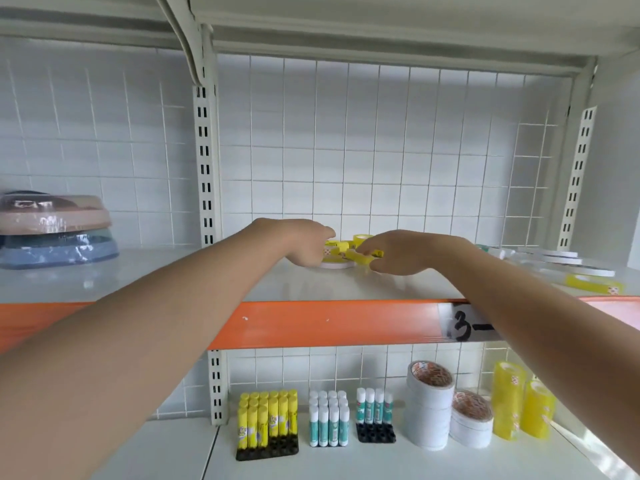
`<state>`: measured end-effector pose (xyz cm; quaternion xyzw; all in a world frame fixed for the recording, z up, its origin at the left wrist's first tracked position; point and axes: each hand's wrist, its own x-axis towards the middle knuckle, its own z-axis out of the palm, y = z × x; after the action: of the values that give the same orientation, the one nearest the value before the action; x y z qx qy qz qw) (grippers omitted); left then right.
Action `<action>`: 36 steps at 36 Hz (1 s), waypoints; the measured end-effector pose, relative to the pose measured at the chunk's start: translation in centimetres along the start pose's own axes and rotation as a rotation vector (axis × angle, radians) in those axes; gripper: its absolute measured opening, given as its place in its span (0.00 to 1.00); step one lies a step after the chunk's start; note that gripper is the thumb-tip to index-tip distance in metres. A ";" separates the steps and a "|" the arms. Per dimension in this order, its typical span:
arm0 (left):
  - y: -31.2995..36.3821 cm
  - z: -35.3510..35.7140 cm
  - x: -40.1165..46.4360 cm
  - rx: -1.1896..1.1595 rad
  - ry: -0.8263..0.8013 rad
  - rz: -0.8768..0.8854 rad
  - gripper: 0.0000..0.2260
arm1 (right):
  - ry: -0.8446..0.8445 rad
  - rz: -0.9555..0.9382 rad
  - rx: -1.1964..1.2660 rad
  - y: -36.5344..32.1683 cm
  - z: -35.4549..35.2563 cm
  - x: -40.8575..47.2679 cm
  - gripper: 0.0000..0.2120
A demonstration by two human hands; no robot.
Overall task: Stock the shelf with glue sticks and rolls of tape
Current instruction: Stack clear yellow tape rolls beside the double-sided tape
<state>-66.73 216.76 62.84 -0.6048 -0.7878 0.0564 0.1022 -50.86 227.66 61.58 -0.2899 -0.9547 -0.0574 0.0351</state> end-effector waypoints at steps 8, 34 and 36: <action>0.7 -0.2 1.8 0.013 -0.037 0.035 0.18 | 0.072 -0.034 0.127 1.0 0.3 0.1 0.08; 1.8 -2.3 -2.7 -0.252 0.454 -0.013 0.08 | 0.459 -0.035 0.071 1.2 -0.8 -2.2 0.13; 2.3 -2.8 -4.4 -0.207 0.536 -0.022 0.09 | 0.571 -0.050 0.050 1.0 -1.2 -3.3 0.14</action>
<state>-62.83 213.03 64.65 -0.5968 -0.7407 -0.1874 0.2452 -47.52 226.52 62.55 -0.2373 -0.9141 -0.1139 0.3083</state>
